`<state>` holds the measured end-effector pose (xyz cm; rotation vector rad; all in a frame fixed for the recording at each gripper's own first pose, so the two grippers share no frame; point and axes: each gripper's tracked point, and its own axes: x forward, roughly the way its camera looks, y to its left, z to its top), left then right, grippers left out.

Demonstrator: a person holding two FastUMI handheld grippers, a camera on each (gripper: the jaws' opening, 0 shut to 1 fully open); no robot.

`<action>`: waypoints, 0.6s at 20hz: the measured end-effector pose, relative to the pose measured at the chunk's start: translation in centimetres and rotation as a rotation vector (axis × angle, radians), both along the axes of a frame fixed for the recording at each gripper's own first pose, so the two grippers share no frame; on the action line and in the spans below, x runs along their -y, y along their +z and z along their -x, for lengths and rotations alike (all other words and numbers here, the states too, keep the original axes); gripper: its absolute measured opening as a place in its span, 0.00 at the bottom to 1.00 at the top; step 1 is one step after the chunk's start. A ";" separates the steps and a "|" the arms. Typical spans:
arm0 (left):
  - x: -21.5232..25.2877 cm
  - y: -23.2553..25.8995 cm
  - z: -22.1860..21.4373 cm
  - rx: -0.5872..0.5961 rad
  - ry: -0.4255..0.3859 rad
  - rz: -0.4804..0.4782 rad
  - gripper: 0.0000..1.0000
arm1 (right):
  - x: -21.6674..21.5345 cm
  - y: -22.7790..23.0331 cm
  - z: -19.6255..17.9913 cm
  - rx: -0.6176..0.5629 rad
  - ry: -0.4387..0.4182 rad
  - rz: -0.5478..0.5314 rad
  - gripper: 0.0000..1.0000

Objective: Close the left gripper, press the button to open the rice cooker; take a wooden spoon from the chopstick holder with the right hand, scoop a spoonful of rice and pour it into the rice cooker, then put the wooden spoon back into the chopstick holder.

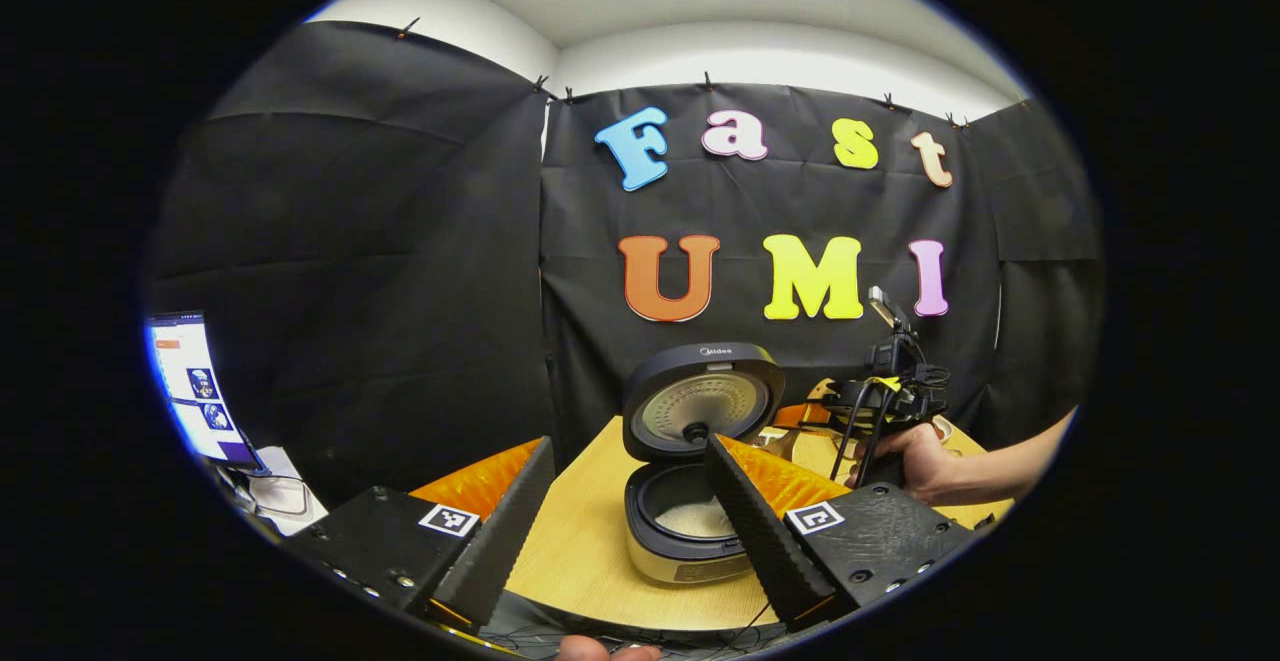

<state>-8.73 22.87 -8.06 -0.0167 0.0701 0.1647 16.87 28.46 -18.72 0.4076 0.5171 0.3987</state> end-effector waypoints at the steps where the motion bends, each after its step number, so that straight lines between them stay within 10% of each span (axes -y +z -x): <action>1: -0.1 -0.1 0.0 0.001 0.000 0.003 0.96 | -0.2 0.2 0.0 0.022 0.006 0.036 0.15; 12: -0.1 -0.4 0.5 0.008 0.003 0.010 0.96 | -4.8 3.3 1.7 0.358 0.154 0.419 0.15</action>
